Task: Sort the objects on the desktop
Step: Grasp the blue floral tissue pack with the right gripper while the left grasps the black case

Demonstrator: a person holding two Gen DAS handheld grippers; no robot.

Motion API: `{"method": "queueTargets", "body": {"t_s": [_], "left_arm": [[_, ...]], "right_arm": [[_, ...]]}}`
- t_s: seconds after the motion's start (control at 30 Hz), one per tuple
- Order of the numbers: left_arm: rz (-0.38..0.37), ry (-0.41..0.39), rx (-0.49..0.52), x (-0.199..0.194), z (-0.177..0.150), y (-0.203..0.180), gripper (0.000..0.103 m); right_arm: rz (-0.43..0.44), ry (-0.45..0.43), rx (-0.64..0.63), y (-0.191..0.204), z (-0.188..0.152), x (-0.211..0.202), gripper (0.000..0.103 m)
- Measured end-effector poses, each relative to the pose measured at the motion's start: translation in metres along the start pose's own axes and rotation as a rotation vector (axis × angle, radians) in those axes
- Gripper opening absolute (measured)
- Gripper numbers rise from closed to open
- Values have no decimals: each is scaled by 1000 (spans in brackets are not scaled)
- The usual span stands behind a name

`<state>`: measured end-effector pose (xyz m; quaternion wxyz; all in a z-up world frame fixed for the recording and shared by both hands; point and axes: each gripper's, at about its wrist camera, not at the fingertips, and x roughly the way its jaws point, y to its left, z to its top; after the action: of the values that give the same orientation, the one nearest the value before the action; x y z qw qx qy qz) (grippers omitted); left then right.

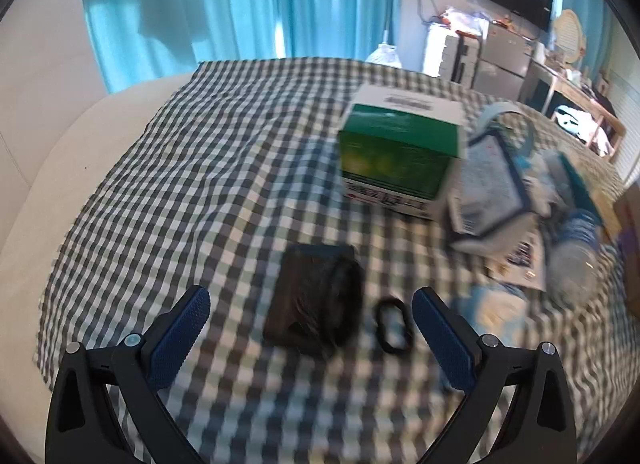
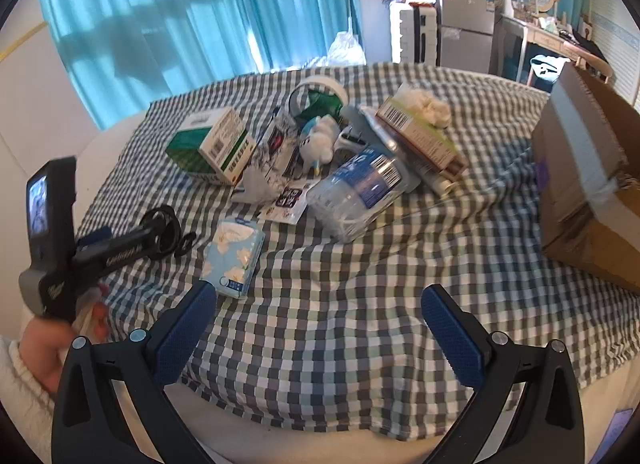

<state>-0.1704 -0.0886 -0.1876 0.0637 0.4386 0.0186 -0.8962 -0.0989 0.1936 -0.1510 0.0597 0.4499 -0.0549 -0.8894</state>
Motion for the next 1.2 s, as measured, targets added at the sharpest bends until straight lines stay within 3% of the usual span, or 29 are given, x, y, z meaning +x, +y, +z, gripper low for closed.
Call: {"method": "queueTargets", "body": {"t_s": [0.1, 0.23, 0.33, 0.43, 0.6, 0.63, 0.73, 0.8, 0.83, 1.0, 1.2], "left_arm": [[-4, 9, -36, 18, 1, 7, 103], [56, 82, -19, 40, -4, 10, 98], [23, 115, -33, 49, -9, 15, 92], [-6, 113, -89, 51, -8, 24, 87], [-17, 93, -75, 52, -5, 24, 82], [-24, 88, -73, 53, -3, 21, 76], [-54, 76, -78, 54, -1, 23, 63], [-59, 67, -71, 53, -1, 25, 56], [-71, 63, -65, 52, -1, 23, 44], [-88, 70, -51, 49, -2, 22, 44], [-84, 52, -58, 23, -1, 25, 44]], "right_arm": [[19, 18, -5, 8, 4, 15, 103], [24, 51, -13, 27, 11, 39, 102], [48, 82, -22, 46, 17, 61, 93], [75, 120, -13, 63, 23, 86, 86], [72, 183, 12, 79, 26, 120, 86], [63, 203, 18, 81, 25, 127, 85], [29, 264, 37, 83, 18, 144, 63], [19, 252, 14, 83, 16, 142, 57], [30, 254, 12, 82, 15, 140, 56], [98, 262, 66, 68, 13, 128, 54], [120, 229, 57, 66, 17, 97, 54]]}}
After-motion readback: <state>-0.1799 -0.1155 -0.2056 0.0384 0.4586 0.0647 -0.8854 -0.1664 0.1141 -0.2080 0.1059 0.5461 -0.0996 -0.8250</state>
